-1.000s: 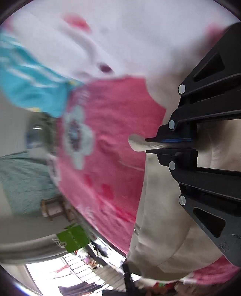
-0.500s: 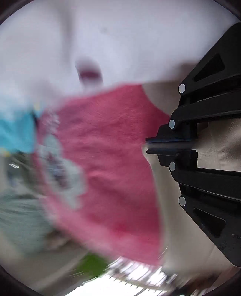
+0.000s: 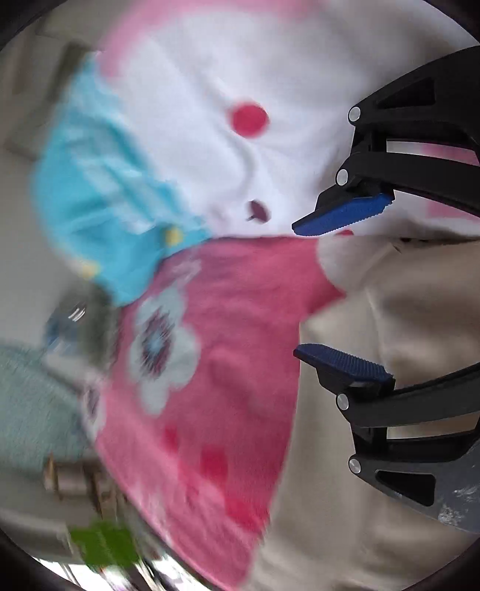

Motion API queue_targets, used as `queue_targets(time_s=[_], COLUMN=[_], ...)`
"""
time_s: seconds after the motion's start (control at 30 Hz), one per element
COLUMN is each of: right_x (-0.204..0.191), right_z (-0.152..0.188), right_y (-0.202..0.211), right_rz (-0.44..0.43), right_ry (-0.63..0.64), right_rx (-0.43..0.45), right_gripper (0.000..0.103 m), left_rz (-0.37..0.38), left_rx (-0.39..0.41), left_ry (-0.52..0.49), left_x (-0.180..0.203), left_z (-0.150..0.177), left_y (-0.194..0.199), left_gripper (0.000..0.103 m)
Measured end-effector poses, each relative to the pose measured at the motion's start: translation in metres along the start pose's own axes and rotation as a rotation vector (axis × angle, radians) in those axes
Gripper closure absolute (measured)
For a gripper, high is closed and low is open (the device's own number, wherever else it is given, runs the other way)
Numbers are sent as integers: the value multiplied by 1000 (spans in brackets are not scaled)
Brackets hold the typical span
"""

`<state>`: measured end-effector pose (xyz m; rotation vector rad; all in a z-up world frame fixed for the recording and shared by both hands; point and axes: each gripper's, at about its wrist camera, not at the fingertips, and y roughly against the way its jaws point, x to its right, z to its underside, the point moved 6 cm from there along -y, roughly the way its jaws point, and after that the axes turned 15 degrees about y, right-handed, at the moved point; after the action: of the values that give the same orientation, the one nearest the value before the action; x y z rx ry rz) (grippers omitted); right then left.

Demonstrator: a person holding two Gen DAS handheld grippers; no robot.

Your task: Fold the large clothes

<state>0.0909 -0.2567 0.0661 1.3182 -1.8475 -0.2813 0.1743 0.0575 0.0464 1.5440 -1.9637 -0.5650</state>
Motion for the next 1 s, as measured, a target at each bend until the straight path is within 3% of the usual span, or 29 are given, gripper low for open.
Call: queue_targets(time_s=[0.07,0.1,0.13,0.2,0.23,0.3,0.4,0.47,0.53,0.57,0.6,0.63,0.7,0.73,0.77,0.8,0.83,0.9,0.93,1.0], right_x=[-9,-18,-27,-43,-45,-36,-28,-28,-20,-15,-17,-20,-44,-56,-62,-65,-63,-51,-47,-30], right_z=[-1,2,2,25,35,51,47,48,55,62,65,68,70,74,77,87,96,107,105,101], right_y=[14,18,13,-24,-41,-60,-52,-46,-23,5,25,35,44,36,25,9,-1,-13,-12,2], right_rz=[-85,-198,-253,-308,-338,-433,-334,-290,-180,-188,-252,-308,-479,-509,-480,-470,-479,-491,-435,-290], right_ry=[-12,-47,-63,-50,-61,-150,-98,-79,-67,-83,-113,-134,-161,-159,-146,-147,-163,-216,-205,-194], right_rx=[32,60,60,-64,-83,-44,-51,-74,-73,-8,54,83,119,105,72,57,67,50,29,-4], right_gripper=[44,45,46,52,52,52,52,52,58,57,57,56,55,54,53,39,33,32,46,57], left_rz=[85,97,91,103,109,101,120,3,-108,-58,37,135,240,275,260,196,226,283,246,118], left_rx=[-78,-118,-154,-130,-115,-73,-88,-55,32,52,58,47,-9,-52,-73,-101,-134,-170,-169,-137], left_ry=[-17,-15,-8,64,129,215,252,185,136,151,190,223,231,241,246,250,285,369,335,219], left_x=[22,26,25,-2,-16,-43,-54,-42,-29,-25,-16,-6,12,18,16,5,-4,-16,-11,3], left_z=[25,37,48,61,59,56,58,56,55,58,63,72,87,100,108,123,135,137,135,129], left_y=[-14,-25,-36,-44,-43,-39,-37,-25,7,26,44,58,62,56,47,30,16,9,12,26], left_gripper=[77,82,86,91,99,99,99,99,100,100,100,100,100,100,98,99,99,98,98,99])
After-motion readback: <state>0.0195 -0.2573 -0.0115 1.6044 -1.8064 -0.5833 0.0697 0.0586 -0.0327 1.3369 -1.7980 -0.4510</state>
